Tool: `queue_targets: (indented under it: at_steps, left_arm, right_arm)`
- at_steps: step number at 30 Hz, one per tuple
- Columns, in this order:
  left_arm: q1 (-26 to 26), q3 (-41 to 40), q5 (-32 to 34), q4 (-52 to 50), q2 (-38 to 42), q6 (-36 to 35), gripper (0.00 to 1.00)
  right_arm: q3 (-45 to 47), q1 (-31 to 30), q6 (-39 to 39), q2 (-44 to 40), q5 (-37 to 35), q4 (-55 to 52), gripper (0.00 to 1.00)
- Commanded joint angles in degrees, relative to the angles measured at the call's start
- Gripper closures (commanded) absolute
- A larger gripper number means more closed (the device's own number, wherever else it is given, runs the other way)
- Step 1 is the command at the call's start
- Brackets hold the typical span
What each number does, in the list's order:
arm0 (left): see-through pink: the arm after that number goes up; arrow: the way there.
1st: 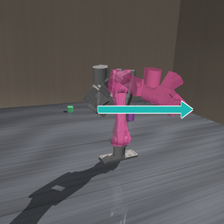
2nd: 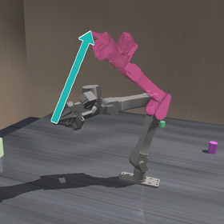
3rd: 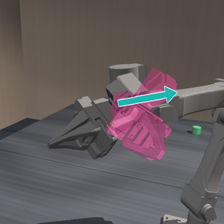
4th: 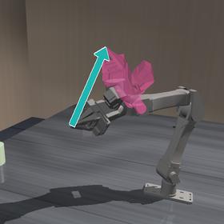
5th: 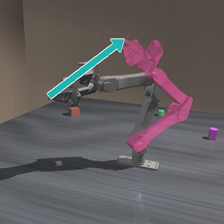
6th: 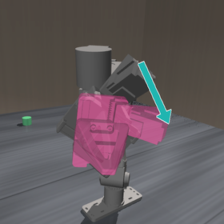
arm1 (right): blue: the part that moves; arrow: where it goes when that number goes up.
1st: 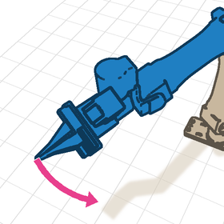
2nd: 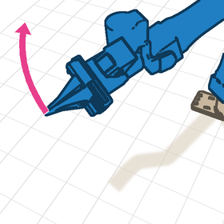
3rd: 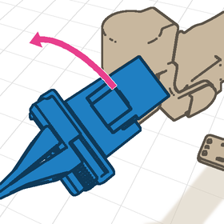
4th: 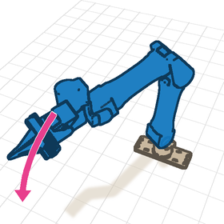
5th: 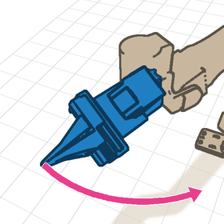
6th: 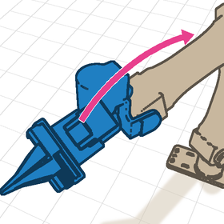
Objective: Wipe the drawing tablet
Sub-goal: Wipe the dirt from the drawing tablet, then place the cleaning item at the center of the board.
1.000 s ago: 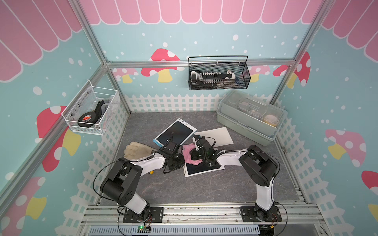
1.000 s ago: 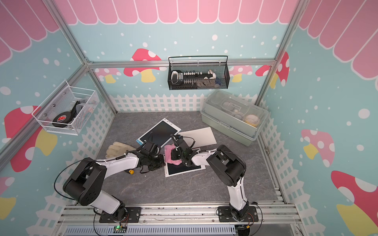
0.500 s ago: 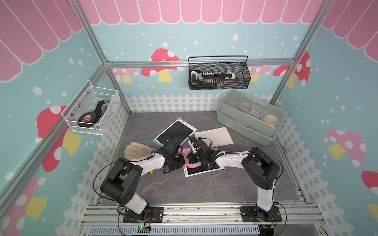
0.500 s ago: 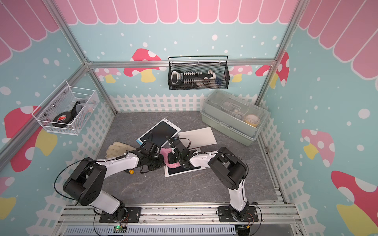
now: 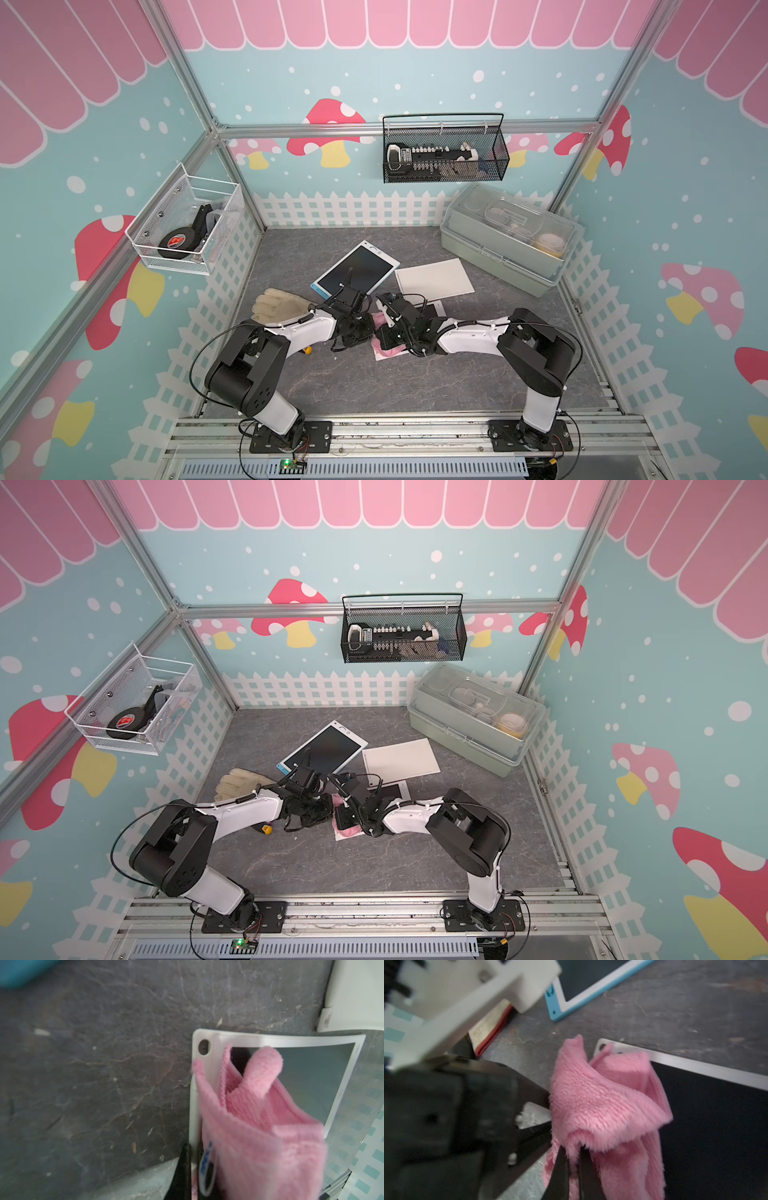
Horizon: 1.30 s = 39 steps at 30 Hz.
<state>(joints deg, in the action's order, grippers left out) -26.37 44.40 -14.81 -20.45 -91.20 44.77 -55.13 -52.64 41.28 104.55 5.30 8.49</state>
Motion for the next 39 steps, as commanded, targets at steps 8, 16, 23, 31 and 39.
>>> queue_targets:
  at_steps: [8,16,23,31,39]
  left_arm:
    - [0.53,-2.13,5.84,-9.22,-4.34,0.52,1.00]
    - [0.53,-1.69,6.19,-9.66,-4.48,0.52,1.00]
    - [0.51,-1.08,6.79,-10.45,-4.43,0.05,1.00]
    - [0.53,1.55,5.33,-11.29,-3.40,-0.19,0.93]
    - [1.50,6.57,2.77,-13.83,1.41,0.20,0.57]
  right_arm:
    - [2.57,-2.14,1.13,-2.61,0.71,-0.60,1.00]
    - [3.44,-2.76,5.14,-0.62,1.56,-0.06,1.00]
    - [11.00,18.24,0.04,-19.51,-11.82,-34.31,1.00]
    - [13.21,40.94,-12.12,-34.96,-7.42,-50.92,0.97]
    - [5.96,44.64,-7.33,-33.67,-7.71,-50.48,0.52]
